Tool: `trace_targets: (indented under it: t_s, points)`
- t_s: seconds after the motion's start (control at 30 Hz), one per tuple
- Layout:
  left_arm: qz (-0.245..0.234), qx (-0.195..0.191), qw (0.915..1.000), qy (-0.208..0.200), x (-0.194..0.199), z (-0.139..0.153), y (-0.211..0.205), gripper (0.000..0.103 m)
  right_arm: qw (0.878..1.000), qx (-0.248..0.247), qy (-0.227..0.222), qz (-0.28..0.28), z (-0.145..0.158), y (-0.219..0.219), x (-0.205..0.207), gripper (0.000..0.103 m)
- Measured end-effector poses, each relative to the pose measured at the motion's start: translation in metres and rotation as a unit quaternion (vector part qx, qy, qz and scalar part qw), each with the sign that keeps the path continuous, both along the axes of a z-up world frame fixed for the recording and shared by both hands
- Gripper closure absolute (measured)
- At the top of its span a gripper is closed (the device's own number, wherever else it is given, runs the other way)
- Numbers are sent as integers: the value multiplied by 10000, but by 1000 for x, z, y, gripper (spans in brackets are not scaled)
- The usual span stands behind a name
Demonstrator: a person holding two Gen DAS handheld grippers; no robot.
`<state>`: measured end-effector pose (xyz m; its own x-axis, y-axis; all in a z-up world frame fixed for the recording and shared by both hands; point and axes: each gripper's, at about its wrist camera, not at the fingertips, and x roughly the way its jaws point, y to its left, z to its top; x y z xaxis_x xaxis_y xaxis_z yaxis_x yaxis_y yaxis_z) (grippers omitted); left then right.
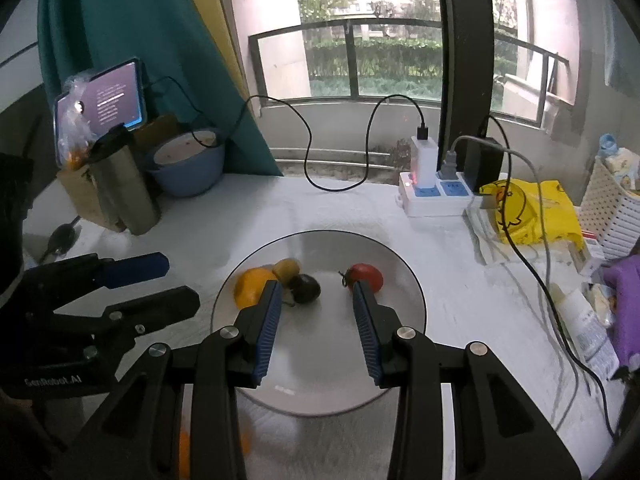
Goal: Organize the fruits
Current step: 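Move both open tools back to the remaining fruit cluster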
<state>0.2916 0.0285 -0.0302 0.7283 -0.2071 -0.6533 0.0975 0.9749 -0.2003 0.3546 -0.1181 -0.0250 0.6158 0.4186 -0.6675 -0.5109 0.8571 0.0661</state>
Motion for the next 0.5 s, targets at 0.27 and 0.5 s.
trace_targets:
  t_s: [0.27, 0.5]
  points:
    - [14, -19, 9999, -98, -35, 8, -3, 45, 10000, 8, -60, -52, 6, -11, -37, 64]
    - [33, -35, 10000, -84, -60, 5, -8, 45, 9999, 9, -46, -115, 6, -24, -63, 64]
